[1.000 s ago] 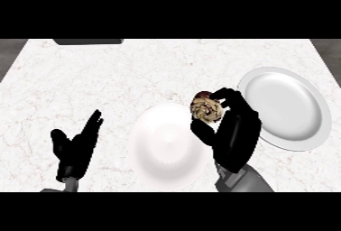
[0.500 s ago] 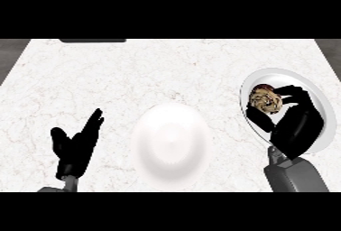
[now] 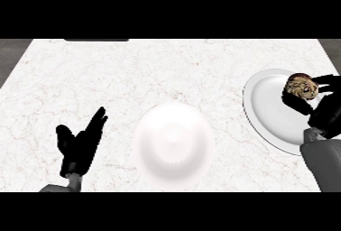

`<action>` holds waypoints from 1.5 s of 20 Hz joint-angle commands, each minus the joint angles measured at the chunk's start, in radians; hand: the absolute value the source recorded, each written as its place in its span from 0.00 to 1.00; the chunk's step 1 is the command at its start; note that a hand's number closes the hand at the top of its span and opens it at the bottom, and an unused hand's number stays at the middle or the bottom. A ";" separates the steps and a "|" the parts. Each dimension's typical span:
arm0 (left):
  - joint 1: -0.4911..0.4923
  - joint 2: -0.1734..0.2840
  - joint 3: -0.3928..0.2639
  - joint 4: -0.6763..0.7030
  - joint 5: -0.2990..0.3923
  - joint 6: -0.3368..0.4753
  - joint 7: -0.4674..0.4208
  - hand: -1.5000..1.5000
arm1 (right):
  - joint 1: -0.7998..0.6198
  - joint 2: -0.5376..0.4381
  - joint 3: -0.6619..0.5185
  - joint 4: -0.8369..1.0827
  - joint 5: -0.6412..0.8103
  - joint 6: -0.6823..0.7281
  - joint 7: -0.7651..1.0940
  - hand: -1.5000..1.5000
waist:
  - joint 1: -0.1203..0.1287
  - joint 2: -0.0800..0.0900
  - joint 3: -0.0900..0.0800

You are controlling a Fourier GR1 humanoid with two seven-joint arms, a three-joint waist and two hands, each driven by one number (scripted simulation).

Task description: Pick the cupcake from the plate and place it in the plate

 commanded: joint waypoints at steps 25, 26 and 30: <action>0.015 0.009 0.062 0.021 0.019 -0.072 0.015 0.50 | -0.141 -0.041 -0.535 0.580 -0.827 0.519 -0.963 0.00 | -0.009 0.001 -0.005; 0.033 -0.024 0.023 0.003 -0.029 -0.025 0.019 0.50 | -0.137 -0.051 -0.526 0.562 -0.833 0.549 -0.933 0.00 | -0.011 -0.001 -0.006; 0.051 -0.014 0.029 -0.050 -0.021 -0.029 0.063 0.50 | 0.016 -0.040 -0.494 0.410 -0.882 0.716 -0.907 0.00 | -0.025 -0.007 -0.007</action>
